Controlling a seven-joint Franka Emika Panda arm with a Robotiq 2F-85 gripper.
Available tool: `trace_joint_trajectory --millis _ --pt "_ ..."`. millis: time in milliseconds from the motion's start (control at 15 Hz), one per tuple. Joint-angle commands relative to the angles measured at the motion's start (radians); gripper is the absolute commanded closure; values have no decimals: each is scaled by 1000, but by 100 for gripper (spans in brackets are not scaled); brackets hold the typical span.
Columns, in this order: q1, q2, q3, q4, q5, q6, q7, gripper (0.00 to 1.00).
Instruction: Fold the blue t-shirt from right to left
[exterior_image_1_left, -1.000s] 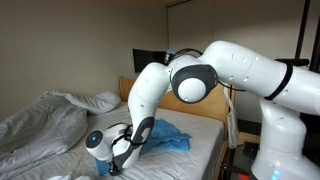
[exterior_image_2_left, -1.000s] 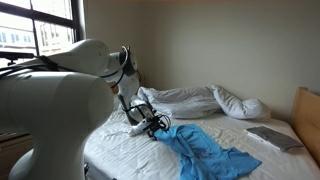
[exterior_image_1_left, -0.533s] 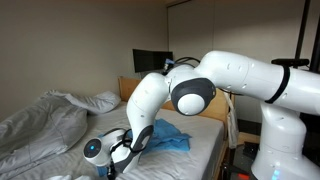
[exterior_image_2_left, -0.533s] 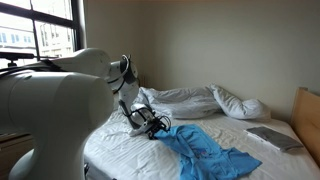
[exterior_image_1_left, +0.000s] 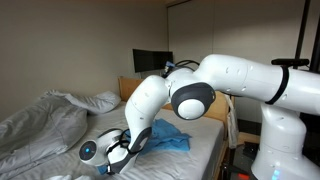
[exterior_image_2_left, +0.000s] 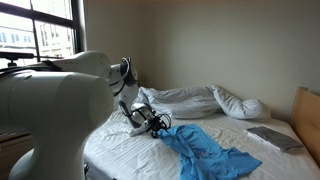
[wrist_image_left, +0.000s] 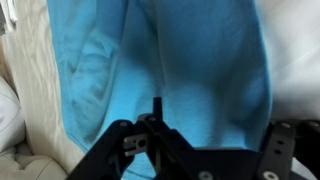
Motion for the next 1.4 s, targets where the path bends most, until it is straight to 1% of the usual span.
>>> trace_joint_trajectory --millis 0,67,133,200,267,333,533,600,667,733,933,1133,1333 --pt "-43 -7 55 13 2 -116 -57 66" --pt "-59 -14 79 15 11 -150 -85 72" --pt "-62 -27 81 1 50 -171 -133 78" --pt "-75 -31 98 5 65 -200 -164 85" --pt "-92 -40 115 2 86 -224 -209 89" --pt "-124 -42 155 18 75 -261 -236 90" --pt "-188 -45 221 48 108 -328 -335 95" --pt "-208 -44 241 63 121 -347 -365 92" --pt "-233 -46 264 78 142 -367 -409 93" --pt "-253 -47 281 96 166 -389 -445 90" --pt "-329 -68 338 162 267 -473 -602 90" --pt "-391 -75 380 266 370 -604 -730 92" --pt "-426 -69 398 385 437 -750 -798 92"
